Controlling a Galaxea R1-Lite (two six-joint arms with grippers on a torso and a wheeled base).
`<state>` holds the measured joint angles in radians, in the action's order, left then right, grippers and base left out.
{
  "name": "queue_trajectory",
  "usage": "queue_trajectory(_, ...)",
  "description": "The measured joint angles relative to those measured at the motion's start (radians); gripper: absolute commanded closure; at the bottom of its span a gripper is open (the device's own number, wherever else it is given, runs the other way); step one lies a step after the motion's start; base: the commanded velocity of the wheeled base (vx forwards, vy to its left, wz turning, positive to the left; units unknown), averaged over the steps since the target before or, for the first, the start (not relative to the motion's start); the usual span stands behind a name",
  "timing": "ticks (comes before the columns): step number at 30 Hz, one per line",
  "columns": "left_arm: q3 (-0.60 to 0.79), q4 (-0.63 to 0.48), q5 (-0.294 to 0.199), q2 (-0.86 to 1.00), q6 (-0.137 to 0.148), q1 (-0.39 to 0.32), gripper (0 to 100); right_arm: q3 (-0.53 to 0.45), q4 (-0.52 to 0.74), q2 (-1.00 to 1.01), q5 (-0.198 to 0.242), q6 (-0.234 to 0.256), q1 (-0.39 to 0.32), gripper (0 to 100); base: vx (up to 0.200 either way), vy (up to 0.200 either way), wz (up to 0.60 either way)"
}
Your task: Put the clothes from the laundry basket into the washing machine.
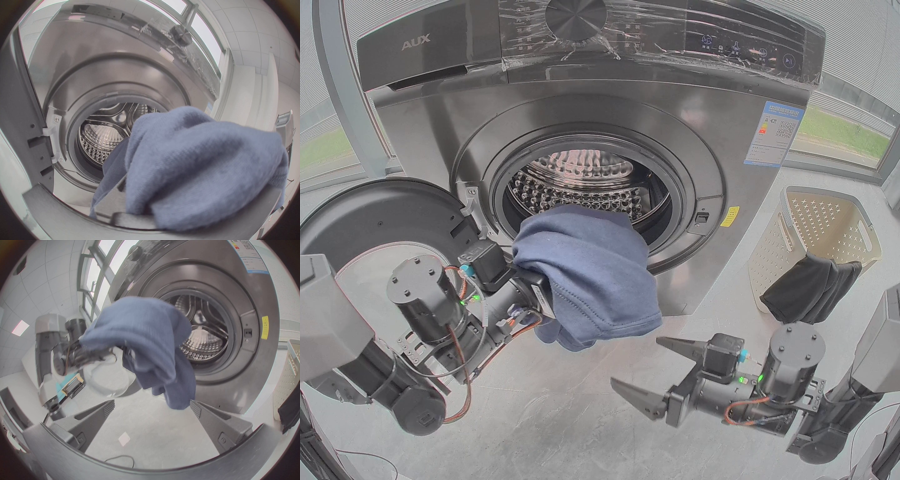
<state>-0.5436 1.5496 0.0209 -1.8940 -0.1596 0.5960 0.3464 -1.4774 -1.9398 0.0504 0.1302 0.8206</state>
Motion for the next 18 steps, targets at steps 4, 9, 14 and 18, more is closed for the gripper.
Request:
queue_trajectory(4, 0.072, 0.001, -0.024, 0.070, -0.013, 0.001, 100, -0.101, -0.039, 0.027, 0.007, -0.003, 0.035, 0, 0.000, 0.000, 0.00)
queue_trajectory(9, 0.159, 0.001, -0.055, 0.146, -0.018, 0.002, 100, -0.167, -0.061, 0.075, 0.001, -0.001, 0.034, 0, 0.000, 0.000, 0.00)
queue_trajectory(14, 0.209, 0.000, -0.074, 0.212, -0.020, 0.002, 100, -0.199, -0.066, 0.150, 0.000, -0.007, -0.047, 0, 0.000, 0.000, 0.00)
queue_trajectory(18, 0.230, 0.000, -0.088, 0.251, -0.020, 0.001, 100, -0.205, -0.067, 0.194, 0.013, -0.010, -0.114, 0, 0.000, 0.000, 0.00)
